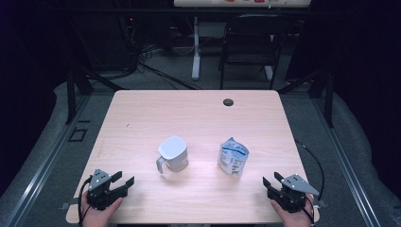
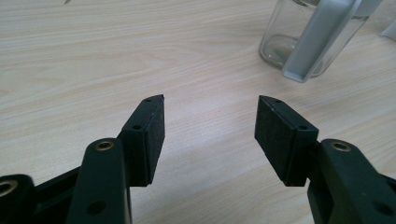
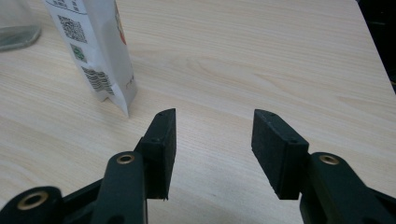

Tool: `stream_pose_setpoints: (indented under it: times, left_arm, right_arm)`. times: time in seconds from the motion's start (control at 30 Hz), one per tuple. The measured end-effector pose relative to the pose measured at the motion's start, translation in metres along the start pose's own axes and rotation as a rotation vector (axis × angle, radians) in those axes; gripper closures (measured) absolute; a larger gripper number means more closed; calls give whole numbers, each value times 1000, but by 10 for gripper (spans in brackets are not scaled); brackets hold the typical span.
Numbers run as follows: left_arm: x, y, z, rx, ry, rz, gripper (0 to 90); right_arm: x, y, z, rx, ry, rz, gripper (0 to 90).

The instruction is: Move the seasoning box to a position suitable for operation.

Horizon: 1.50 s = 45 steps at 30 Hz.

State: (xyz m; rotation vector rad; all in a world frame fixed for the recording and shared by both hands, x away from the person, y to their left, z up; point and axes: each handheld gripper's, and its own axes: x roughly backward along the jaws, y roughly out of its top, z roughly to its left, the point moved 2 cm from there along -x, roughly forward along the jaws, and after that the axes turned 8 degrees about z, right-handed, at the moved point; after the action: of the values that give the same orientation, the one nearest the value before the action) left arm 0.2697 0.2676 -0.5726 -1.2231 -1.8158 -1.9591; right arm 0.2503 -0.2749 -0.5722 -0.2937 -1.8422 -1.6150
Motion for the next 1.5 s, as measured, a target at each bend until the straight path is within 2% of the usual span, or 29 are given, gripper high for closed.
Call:
stream_pose_setpoints:
  times: [0.23,0.57,0.73,1.07,1.17,1.5]
  left_arm:
    - [-2,2,0,-2,7,0,420]
    - [-5,5,-10,-24,-13,-7,426]
    - [-5,5,-13,-41,-25,7,450]
    - [-4,7,-20,-36,-25,-23,450]
    - [-3,9,-24,-56,-26,-38,452]
    - [-6,15,-36,-67,-34,-47,453]
  right_arm:
    - [-3,2,4,23,6,5,495]
    - [5,-1,-5,-12,-16,-12,491]
    - [5,-3,-4,-11,-20,-9,491]
    - [4,-3,-5,-10,-23,1,492]
    - [4,-3,-5,-12,-22,-3,492]
    - [4,-4,-5,-14,-24,4,495]
